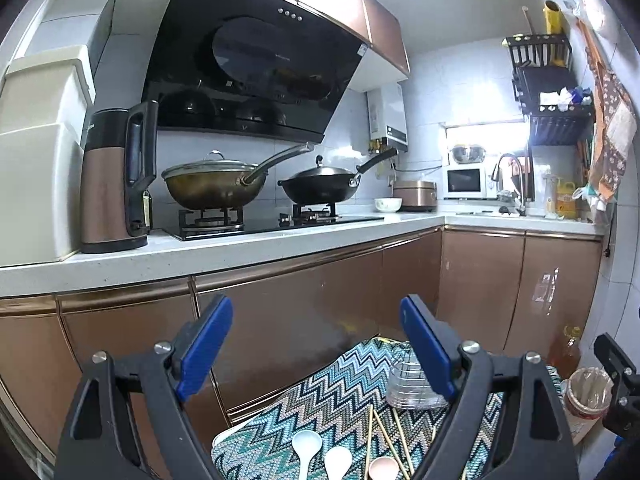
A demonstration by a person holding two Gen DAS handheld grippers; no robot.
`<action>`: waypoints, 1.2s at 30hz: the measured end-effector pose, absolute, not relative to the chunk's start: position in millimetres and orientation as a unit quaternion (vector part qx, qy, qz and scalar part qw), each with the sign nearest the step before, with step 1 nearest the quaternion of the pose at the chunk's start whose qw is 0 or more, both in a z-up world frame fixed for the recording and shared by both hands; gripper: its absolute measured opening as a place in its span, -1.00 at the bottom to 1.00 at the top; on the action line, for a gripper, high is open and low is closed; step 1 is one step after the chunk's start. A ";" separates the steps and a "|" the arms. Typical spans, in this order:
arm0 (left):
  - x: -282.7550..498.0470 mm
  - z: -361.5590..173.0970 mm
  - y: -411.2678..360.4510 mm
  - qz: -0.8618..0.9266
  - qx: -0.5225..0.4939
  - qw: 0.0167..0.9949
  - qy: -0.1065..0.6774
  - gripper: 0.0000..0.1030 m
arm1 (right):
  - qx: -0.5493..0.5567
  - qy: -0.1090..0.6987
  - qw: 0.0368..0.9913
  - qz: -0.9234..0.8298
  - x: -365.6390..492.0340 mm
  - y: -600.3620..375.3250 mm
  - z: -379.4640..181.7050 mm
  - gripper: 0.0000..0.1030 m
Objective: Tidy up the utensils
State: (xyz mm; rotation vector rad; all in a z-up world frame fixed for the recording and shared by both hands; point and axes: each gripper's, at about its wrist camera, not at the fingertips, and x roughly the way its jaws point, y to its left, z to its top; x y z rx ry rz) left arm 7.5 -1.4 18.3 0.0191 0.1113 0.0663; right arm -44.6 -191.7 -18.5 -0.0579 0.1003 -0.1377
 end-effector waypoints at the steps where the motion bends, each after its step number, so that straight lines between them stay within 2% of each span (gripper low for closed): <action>1: 10.3 16.9 -2.2 0.034 0.011 0.998 0.058 0.65 | -0.029 0.052 0.996 -0.068 -43.1 -192.0 -19.3 1.00; 27: 58.4 -17.6 -7.3 0.024 0.022 0.992 0.119 0.65 | -0.019 0.114 0.992 -0.054 1.7 -198.1 -46.4 1.00; 32: 70.9 -23.7 1.8 0.013 0.000 0.990 0.143 0.65 | -0.010 0.130 0.990 -0.045 10.0 -205.6 -51.1 1.00; 36: 91.1 -31.9 24.5 -0.012 -0.039 0.983 0.180 0.65 | 0.028 0.178 0.984 -0.017 27.0 -221.3 -61.6 1.00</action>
